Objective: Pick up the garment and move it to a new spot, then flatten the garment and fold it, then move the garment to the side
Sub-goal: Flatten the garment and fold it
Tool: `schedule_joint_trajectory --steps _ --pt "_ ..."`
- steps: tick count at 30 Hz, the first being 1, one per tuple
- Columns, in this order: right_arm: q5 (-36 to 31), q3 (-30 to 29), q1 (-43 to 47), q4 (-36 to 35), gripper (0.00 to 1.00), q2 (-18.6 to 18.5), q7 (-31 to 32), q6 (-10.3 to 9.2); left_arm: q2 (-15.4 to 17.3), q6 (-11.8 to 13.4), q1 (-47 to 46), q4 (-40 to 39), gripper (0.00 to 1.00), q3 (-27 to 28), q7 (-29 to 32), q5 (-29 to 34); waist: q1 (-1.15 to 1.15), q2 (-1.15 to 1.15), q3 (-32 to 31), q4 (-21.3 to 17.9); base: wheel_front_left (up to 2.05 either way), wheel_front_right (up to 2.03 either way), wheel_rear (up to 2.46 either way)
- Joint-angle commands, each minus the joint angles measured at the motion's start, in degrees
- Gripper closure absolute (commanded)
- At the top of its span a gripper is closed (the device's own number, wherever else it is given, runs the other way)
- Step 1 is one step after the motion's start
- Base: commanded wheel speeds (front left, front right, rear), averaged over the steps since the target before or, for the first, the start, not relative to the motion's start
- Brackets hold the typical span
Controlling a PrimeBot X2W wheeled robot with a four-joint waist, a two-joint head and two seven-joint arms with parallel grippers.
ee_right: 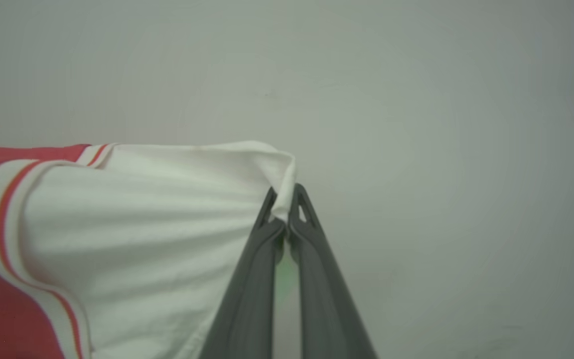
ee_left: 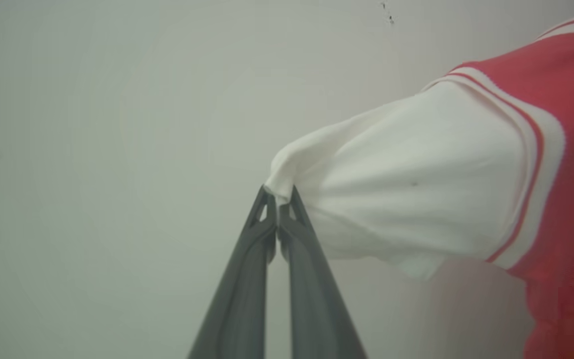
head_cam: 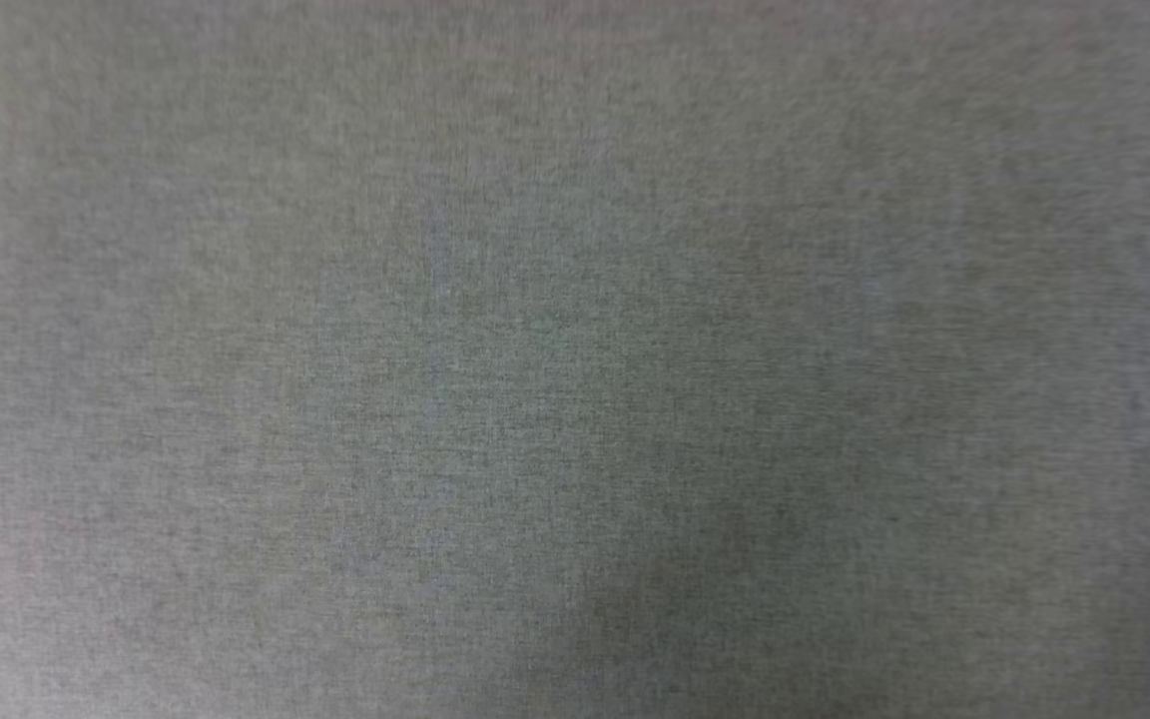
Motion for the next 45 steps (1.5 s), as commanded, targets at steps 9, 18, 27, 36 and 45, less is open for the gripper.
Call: schedule_joint_trajectory --steps 9,18,27,36,45 --pt "-1.1 -1.1 -1.5 7.9 1.0 3.1 -10.7 -0.14 -3.9 -0.1 -3.6 10.8 1.0 -1.7 -9.7 1.9 -0.02 0.0 5.7 2.0 0.0 0.0 0.0" --pt "5.4 3.8 9.9 10.5 1.0 3.8 -14.5 -0.13 -7.4 -0.7 7.1 13.9 1.0 -2.8 -12.6 0.4 -0.02 0.0 1.1 1.7 0.0 0.0 0.0" --pt "12.8 8.8 27.3 8.9 1.0 2.6 -14.7 -0.13 -9.1 -0.2 25.2 9.9 1.0 -0.9 -12.7 -2.3 -0.02 0.0 -7.0 0.1 0.0 0.0 0.0" --pt "21.1 16.1 48.7 4.9 1.0 0.9 -12.3 -0.13 -10.0 1.4 49.3 5.4 1.0 -2.5 -12.5 -4.3 -0.02 0.0 -16.6 -1.1 0.0 0.0 0.0" --pt "28.1 19.9 63.7 2.0 1.0 -3.0 -10.3 -0.14 -9.3 3.1 67.5 4.0 1.0 -4.3 -11.3 -6.7 -0.02 0.0 -23.3 -1.8 0.0 0.0 0.0"
